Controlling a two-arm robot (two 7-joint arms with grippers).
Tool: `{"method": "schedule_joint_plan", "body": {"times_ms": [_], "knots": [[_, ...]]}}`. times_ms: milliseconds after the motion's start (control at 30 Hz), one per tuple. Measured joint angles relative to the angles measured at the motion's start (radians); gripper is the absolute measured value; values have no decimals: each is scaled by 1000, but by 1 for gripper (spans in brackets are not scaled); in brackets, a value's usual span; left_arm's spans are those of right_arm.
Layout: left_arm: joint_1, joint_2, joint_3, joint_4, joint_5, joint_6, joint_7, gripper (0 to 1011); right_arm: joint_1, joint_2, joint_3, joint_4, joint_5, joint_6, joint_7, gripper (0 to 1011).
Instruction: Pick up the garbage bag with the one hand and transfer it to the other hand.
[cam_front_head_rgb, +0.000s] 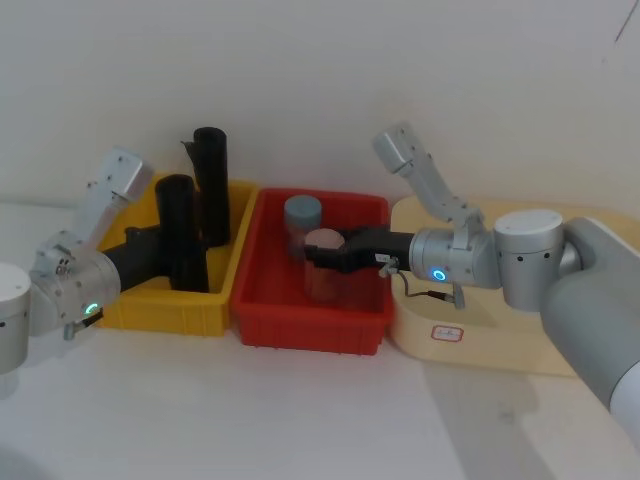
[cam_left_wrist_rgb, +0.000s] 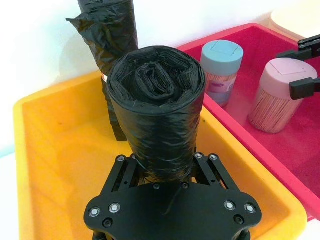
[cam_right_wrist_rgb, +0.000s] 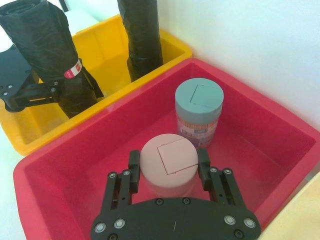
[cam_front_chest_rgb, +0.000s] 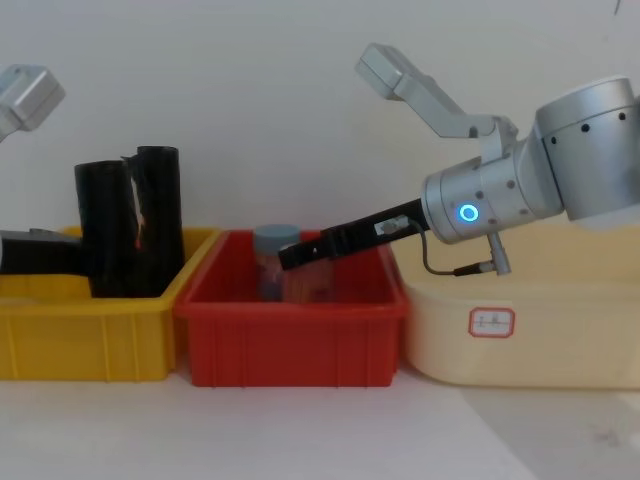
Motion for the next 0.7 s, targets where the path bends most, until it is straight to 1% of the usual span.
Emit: {"method": "schedule_joint_plan", "body": {"times_ms": [367,467,600,700], "knots": [[0,0,0,0,0,0,0,400,-2,1,0,-4,-1,1,-1,660],[0,0,0,0,0,0,0,400,-6,4,2,-14,-1,3,-5,660],[0,0,0,0,0,0,0,400,-20,16,7,-49,-2,6,-17,660],[0,0,0,0,0,0,0,400,-39,32,14,-101,-3,9,-33,660]]}}
